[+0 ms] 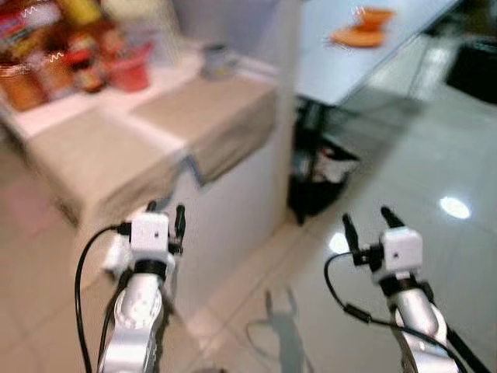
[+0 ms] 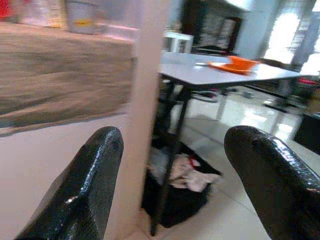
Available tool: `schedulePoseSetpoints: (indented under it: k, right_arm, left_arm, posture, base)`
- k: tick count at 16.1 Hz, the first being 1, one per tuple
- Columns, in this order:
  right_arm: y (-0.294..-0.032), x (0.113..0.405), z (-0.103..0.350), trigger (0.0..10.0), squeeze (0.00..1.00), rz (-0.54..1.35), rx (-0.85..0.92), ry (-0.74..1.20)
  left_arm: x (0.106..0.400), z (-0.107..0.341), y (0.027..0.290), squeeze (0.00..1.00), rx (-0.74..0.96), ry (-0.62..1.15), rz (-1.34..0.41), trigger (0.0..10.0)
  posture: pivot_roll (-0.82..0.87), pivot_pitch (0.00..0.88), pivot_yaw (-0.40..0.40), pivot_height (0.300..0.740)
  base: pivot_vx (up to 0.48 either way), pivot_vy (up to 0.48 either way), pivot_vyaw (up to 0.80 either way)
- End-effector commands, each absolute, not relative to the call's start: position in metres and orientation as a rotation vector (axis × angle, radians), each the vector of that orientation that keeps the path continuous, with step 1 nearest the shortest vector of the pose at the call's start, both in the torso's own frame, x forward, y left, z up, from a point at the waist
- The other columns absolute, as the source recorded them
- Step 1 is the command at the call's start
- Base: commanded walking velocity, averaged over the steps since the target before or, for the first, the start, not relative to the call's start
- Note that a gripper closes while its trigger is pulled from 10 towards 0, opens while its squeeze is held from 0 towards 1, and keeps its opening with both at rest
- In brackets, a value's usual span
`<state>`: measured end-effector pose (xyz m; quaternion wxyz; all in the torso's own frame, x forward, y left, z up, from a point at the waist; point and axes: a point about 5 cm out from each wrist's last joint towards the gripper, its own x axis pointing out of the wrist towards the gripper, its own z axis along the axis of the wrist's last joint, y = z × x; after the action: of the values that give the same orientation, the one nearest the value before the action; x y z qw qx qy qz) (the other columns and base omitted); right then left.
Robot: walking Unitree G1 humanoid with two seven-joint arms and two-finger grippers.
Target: Setting the table
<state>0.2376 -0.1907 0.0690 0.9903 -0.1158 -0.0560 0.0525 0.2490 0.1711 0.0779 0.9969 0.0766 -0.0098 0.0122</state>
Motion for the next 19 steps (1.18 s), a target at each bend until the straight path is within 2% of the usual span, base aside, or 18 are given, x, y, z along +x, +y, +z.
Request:
schedulePoseSetpoints:
  k: [1, 7, 13, 19]
  right_arm:
    - [-0.187, 0.241, 0.070, 10.0, 0.00, 0.125, -0.239, -0.118]
    - [-0.184, 0.243, 0.071, 10.0, 0.00, 0.138, -0.229, -0.116]
    - [-0.180, 0.245, 0.069, 10.0, 0.00, 0.144, -0.233, -0.112]
    - [-0.185, 0.246, 0.085, 10.0, 0.00, 0.087, -0.207, -0.173]
  left_arm:
    - [0.249, 0.079, 0.174, 0.00, 0.147, -0.016, 0.045, 10.0]
    - [0.247, 0.077, 0.179, 0.00, 0.105, 0.002, 0.046, 10.0]
    - [0.252, 0.084, 0.176, 0.00, 0.083, -0.005, 0.022, 10.0]
    - [0.253, 0.093, 0.184, 0.00, 0.022, -0.035, 0.069, 10.0]
  posture:
    - [-0.15, 0.000, 0.086, 0.740]
    - [-0.14, 0.000, 0.083, 0.740]
    - [-0.13, 0.000, 0.083, 0.740]
    - [-0.14, 0.000, 0.081, 0.740]
  base:
    - [0.000, 0.000, 0.76]
    - [0.000, 0.000, 0.76]
    - [0.000, 0.000, 0.00]
    - [0.000, 0.000, 0.00]
